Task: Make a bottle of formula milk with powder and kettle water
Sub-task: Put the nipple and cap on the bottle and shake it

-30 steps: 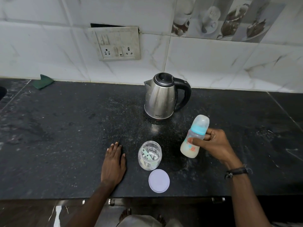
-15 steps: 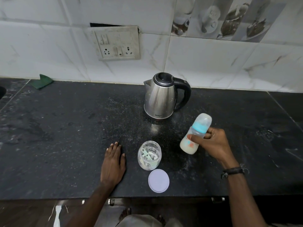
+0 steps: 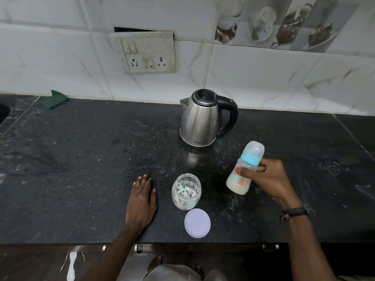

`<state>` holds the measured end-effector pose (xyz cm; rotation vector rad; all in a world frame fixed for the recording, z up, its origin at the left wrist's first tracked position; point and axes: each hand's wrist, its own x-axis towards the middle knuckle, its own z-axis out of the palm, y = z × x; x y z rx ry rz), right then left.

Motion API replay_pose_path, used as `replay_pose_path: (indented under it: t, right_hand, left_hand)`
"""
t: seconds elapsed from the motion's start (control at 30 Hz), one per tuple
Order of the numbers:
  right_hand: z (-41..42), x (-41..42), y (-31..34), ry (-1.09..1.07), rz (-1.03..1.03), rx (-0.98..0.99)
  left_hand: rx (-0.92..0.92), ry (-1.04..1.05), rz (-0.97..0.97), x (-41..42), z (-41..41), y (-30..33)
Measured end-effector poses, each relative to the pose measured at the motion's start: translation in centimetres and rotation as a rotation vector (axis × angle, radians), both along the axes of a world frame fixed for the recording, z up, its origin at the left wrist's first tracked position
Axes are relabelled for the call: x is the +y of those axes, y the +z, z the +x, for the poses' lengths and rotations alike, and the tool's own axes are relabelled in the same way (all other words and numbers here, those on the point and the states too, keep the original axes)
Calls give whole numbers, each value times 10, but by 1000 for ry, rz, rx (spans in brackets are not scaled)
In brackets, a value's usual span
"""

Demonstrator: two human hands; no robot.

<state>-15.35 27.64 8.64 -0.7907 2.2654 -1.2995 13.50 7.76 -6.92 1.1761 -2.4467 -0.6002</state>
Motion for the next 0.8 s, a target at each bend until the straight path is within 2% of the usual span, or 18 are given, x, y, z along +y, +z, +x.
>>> replay_pose_path:
  t: [0.1, 0.23, 0.33, 0.47, 0.6, 0.7, 0.8]
  right_hand:
    - [-1, 1, 0, -77, 101, 122]
    - [-1, -1, 1, -7, 44, 0]
    - [-1, -1, 0, -69, 90, 109]
    - [-2, 1, -2, 3, 96, 4]
    - [-5, 3, 1, -80, 125, 148]
    - [-5, 3, 2, -16, 101, 24]
    - [-3, 1, 4, -86, 112, 164]
  left_hand:
    - [5, 1, -6, 0, 0, 0]
    - [11, 1, -8, 1, 0, 0]
    - [12, 4, -11, 0, 0, 0]
    - [21, 5, -19, 0, 1, -1]
    - [14, 3, -14, 0, 0, -1]
    - [18, 5, -19, 0, 0, -1]
    - [13, 4, -25, 0, 0, -1]
